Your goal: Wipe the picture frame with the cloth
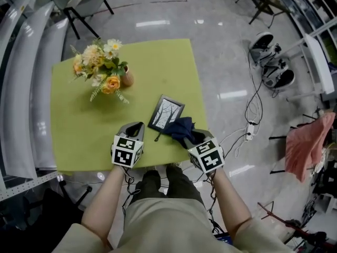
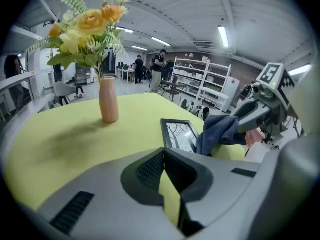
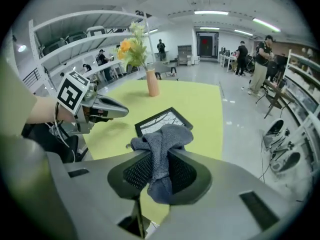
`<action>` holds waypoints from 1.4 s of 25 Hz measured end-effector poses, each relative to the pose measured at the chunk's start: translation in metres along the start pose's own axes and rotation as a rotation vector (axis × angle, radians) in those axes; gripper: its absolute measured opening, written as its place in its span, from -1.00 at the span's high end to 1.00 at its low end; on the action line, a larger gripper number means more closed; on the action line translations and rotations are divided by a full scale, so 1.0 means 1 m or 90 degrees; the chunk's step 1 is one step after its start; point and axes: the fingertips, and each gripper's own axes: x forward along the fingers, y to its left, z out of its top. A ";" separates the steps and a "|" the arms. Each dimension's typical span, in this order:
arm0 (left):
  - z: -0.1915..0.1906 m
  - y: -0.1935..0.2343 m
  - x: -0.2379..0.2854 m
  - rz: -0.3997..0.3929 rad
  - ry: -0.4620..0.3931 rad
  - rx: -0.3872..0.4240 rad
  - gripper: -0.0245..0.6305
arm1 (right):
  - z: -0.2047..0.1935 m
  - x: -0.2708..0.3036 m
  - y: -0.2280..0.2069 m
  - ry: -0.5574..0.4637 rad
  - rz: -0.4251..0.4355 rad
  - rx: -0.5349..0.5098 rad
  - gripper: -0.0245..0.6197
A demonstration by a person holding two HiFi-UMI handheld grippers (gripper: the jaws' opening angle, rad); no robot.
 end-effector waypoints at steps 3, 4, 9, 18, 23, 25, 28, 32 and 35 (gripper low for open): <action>0.019 -0.002 -0.016 0.007 -0.026 0.011 0.90 | 0.018 -0.030 -0.010 -0.049 -0.027 0.006 0.64; 0.027 -0.003 -0.022 0.011 -0.034 0.017 0.90 | 0.025 -0.041 -0.012 -0.068 -0.035 0.009 0.64; 0.072 -0.006 -0.054 0.046 -0.073 0.064 0.90 | 0.070 -0.096 -0.019 -0.171 -0.073 0.004 0.64; 0.171 -0.032 -0.137 0.069 -0.204 0.124 0.90 | 0.152 -0.198 -0.010 -0.358 -0.109 -0.027 0.64; 0.222 -0.047 -0.186 0.086 -0.282 0.160 0.90 | 0.181 -0.251 -0.002 -0.438 -0.127 -0.054 0.64; 0.243 -0.054 -0.209 0.093 -0.330 0.175 0.90 | 0.189 -0.272 0.004 -0.461 -0.138 -0.077 0.64; 0.271 -0.064 -0.245 0.108 -0.406 0.194 0.90 | 0.200 -0.301 0.011 -0.495 -0.165 -0.108 0.64; 0.291 -0.079 -0.277 0.124 -0.446 0.230 0.90 | 0.209 -0.332 0.020 -0.549 -0.174 -0.124 0.64; 0.296 -0.086 -0.291 0.115 -0.466 0.226 0.90 | 0.213 -0.351 0.026 -0.590 -0.175 -0.125 0.64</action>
